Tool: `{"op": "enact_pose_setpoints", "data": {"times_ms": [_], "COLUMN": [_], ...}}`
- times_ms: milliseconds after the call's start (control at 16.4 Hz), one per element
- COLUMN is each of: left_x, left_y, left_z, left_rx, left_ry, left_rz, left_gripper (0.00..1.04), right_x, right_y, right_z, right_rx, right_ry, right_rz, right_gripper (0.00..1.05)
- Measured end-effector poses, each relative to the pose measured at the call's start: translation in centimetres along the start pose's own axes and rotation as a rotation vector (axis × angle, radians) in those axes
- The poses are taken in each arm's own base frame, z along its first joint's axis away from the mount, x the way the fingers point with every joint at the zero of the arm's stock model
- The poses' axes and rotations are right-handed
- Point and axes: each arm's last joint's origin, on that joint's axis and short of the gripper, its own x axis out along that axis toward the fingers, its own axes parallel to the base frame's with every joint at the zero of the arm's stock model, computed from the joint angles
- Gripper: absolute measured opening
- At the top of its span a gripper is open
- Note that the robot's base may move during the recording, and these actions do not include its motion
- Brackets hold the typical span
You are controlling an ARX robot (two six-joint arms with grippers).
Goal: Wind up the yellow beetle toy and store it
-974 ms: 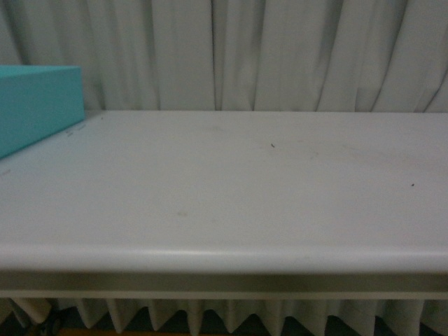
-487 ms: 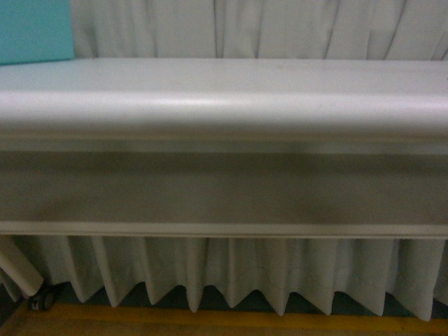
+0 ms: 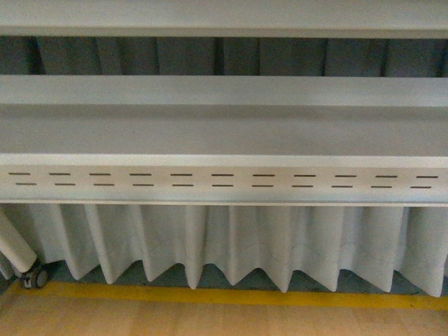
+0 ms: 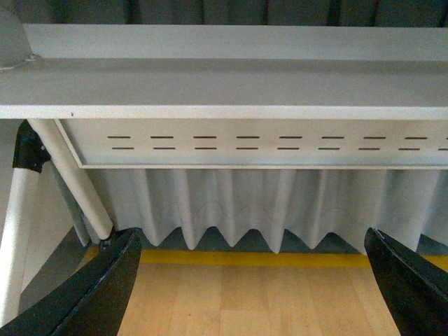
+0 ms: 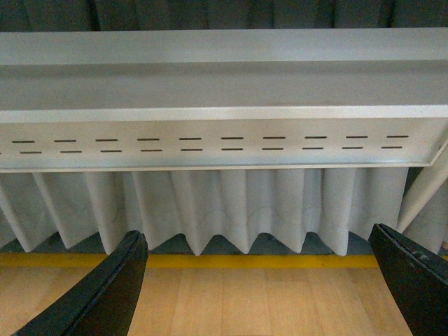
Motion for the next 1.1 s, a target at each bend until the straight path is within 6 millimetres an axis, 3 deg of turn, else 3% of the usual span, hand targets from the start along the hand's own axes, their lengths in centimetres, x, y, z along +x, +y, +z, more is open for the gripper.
{"op": "enact_pose_setpoints", "data": {"times_ms": [1096], "left_x": [0.0], "left_y": [0.0], "left_z": [0.03], "left_rx": [0.0], "left_ry": [-0.003], "left_rz": [0.0], "left_gripper": [0.98], "right_x": [0.0], "right_y": [0.0], "right_z": [0.02], "right_rx": [0.0], "right_ry": [-0.002], "right_rz": [0.0], "right_gripper": [0.98]}}
